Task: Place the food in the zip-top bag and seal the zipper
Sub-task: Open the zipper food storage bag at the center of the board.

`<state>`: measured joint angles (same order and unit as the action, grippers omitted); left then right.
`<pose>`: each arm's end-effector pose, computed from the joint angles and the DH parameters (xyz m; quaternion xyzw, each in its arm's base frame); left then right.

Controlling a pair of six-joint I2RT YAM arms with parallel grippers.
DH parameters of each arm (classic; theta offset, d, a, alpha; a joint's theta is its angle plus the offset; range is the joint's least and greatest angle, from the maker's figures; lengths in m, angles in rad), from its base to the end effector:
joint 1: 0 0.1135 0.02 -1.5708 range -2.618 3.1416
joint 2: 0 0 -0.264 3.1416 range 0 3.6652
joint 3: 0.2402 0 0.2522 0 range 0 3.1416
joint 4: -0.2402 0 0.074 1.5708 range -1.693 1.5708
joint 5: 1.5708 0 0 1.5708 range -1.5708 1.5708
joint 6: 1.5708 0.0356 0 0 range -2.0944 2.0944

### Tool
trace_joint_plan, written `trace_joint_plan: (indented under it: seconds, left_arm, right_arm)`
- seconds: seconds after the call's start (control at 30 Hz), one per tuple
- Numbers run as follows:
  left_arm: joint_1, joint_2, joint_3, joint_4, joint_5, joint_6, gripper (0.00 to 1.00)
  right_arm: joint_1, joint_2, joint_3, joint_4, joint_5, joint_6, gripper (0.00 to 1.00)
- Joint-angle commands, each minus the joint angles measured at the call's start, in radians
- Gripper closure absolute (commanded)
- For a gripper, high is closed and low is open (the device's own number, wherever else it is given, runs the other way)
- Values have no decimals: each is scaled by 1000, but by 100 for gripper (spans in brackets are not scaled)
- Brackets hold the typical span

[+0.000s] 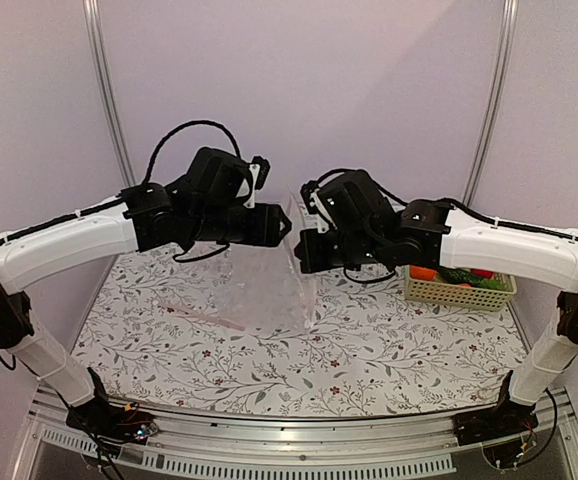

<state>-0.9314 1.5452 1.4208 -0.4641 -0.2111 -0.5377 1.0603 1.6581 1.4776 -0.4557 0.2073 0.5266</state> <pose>0.2174 -0.2798 0.3462 0.1228 0.8697 -0.2454 0.4103 0.1932 0.3300 0.3269 -0.1892 0.8689 0.2546 0.3801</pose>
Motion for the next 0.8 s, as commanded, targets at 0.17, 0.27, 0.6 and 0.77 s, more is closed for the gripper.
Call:
trace_joint_plan:
  seconds: [0.17, 0.27, 0.6, 0.77]
  left_arm:
    - [-45, 17, 27, -67, -52, 14, 51]
    - [-53, 31, 29, -66, -45, 8, 56]
    - [-72, 52, 6, -58, -30, -34, 58]
    - [-77, 67, -2, -38, -6, -46, 63]
  right_arm:
    - [6, 28, 23, -42, 104, 29, 100]
    - [7, 35, 30, -42, 117, 39, 100]
    - [7, 47, 37, -42, 147, 59, 100]
    - [7, 47, 37, -42, 155, 62, 100]
